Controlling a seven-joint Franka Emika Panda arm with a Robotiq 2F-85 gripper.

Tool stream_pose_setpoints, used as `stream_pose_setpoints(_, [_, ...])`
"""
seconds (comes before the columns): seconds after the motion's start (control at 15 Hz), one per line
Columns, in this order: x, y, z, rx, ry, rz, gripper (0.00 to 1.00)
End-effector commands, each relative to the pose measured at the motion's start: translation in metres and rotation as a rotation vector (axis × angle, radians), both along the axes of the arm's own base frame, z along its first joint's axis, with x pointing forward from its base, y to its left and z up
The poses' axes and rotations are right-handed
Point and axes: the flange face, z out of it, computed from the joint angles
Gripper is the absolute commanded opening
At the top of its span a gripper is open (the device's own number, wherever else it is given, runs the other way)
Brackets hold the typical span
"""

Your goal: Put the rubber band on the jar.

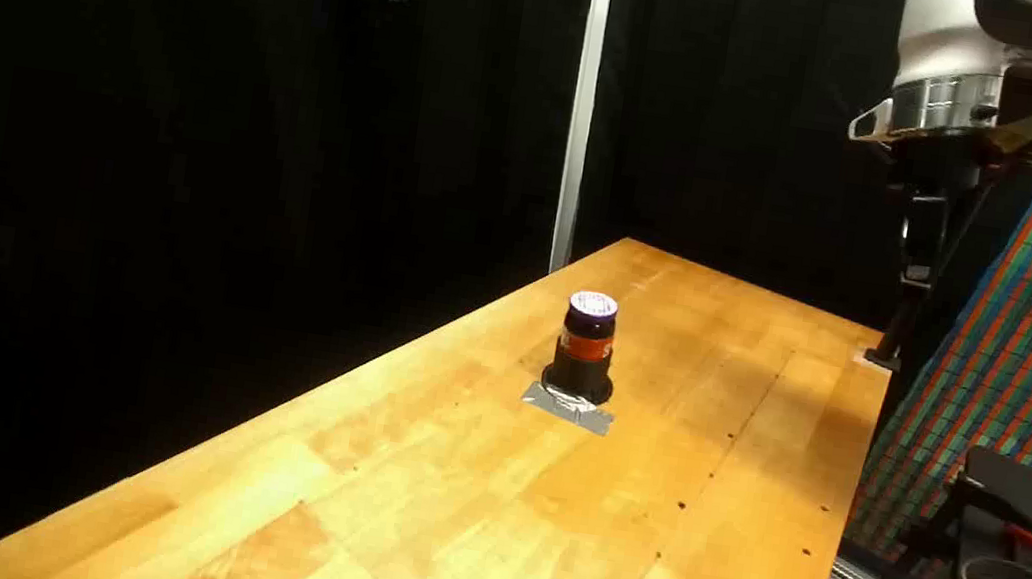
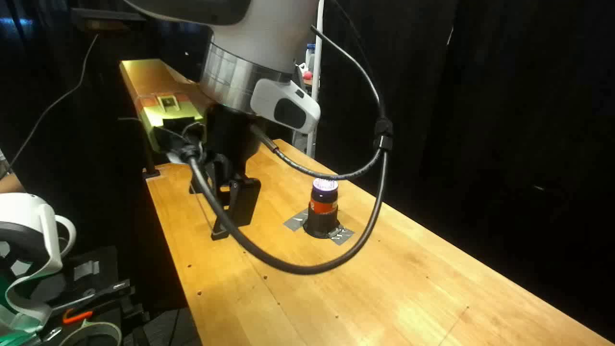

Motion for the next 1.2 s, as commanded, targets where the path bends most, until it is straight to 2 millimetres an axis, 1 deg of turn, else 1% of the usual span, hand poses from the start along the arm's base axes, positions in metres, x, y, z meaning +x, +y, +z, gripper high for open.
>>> stream_pose_setpoints(0.0, [0.001,0.000,0.001,0.000,-0.001,0.000,1.00])
stream_pose_setpoints(0.27, [0.002,0.000,0.003,-0.001,-0.004,0.000,1.00])
stream_pose_setpoints(0.4, [0.037,0.021,0.013,-0.026,-0.132,-0.085,1.00])
stream_pose_setpoints(0.47, [0.059,0.032,0.016,-0.032,-0.189,-0.105,1.00])
stream_pose_setpoints(0.53, [0.080,0.042,0.019,-0.043,-0.252,-0.125,1.00])
stream_pose_setpoints(0.67, [0.116,0.063,0.019,-0.070,-0.311,-0.134,1.00])
stream_pose_setpoints(0.8, [0.149,0.085,0.010,-0.106,-0.314,-0.124,1.00])
stream_pose_setpoints(0.93, [0.179,0.106,-0.004,-0.140,-0.283,-0.115,1.00])
stream_pose_setpoints(1.13, [0.213,0.131,-0.030,-0.125,-0.209,-0.062,1.00])
